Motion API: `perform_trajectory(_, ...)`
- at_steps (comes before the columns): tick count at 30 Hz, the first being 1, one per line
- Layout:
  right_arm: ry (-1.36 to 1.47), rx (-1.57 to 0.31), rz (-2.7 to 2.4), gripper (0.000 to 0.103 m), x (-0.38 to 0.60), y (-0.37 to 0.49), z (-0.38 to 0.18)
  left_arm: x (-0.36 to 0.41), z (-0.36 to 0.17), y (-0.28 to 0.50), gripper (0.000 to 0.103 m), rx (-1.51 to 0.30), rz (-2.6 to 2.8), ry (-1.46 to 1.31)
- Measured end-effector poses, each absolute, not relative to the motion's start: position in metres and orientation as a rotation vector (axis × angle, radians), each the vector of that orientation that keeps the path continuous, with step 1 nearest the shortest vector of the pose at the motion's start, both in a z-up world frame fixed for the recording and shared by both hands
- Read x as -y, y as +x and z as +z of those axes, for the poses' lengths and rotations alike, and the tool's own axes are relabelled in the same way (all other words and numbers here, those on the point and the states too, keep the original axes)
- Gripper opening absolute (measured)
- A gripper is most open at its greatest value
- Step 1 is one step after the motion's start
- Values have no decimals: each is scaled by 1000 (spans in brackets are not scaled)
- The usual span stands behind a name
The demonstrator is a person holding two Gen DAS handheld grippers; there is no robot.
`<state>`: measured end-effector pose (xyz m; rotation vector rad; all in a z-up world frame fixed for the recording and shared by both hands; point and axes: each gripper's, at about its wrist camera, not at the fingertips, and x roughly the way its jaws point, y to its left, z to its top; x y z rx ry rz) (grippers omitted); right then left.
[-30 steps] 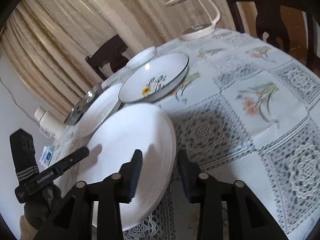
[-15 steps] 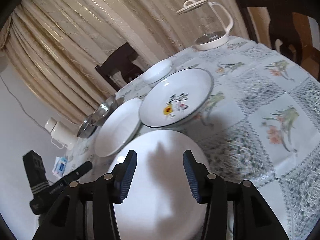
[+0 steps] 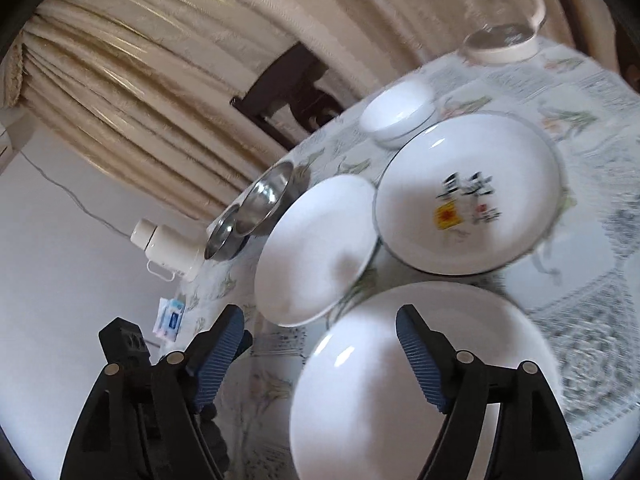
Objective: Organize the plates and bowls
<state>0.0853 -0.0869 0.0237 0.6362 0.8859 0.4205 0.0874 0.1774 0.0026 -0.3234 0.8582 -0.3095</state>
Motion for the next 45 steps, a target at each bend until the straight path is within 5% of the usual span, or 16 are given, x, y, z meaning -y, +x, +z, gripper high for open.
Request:
perform_trajectory(21,577,-1077,374,80,55,162,-10,-220,-13,120,82,-905,-248,-420)
perform_trajectory(29,647,-1098,333,66,66,171,-14,-225,-19,126,82,-923,-246,-432)
perform_trajectory(45,755,-1111,134,70,115,176,-31,-233,-26,137,82,-948,-228,-450)
